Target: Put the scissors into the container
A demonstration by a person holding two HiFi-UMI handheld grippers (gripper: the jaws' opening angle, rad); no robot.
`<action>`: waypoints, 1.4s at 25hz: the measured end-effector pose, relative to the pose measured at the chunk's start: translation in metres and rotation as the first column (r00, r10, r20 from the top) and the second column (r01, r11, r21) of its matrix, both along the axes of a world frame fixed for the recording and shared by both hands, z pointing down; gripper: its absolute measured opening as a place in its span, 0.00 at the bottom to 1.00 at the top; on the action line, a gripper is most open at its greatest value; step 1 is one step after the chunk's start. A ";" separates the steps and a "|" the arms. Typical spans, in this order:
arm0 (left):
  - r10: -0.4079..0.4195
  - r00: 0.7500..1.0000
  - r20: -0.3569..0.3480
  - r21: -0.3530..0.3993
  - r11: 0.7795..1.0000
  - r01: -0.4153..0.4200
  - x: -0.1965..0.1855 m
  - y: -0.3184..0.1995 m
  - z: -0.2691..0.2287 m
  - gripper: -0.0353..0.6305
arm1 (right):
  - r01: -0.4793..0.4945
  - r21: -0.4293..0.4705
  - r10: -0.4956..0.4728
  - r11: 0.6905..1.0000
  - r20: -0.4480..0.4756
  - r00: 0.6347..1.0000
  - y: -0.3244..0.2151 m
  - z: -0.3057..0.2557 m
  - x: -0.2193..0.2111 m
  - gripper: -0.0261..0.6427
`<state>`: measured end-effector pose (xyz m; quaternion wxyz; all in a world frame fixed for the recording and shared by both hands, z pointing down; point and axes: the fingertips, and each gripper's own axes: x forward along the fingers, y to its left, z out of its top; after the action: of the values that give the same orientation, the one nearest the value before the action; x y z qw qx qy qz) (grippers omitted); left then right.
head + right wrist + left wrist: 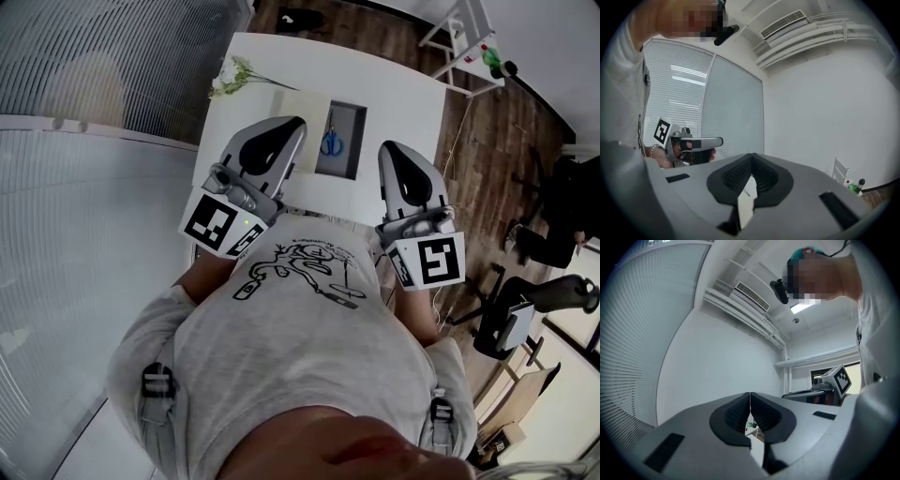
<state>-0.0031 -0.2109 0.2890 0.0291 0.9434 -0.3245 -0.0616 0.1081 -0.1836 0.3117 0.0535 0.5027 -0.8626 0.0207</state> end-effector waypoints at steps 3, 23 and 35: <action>0.001 1.000 0.004 -0.002 1.000 -0.001 0.002 0.001 -0.001 0.09 | 0.002 0.015 -0.002 1.000 0.007 1.000 0.005 -0.006 0.003 0.05; 0.014 1.000 -0.004 -0.003 1.000 -0.014 0.004 0.001 0.001 0.09 | -0.059 0.059 0.060 0.996 -0.008 0.998 0.022 -0.016 0.014 0.05; 0.016 1.000 -0.006 -0.012 1.000 -0.016 0.003 0.000 0.006 0.09 | -0.060 0.057 0.060 0.997 0.002 0.998 0.020 -0.013 0.013 0.05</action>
<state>-0.0005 -0.2105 0.2954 0.0364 0.9456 -0.3172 -0.0624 0.1209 -0.1641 0.2989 0.0382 0.5296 -0.8474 -0.0020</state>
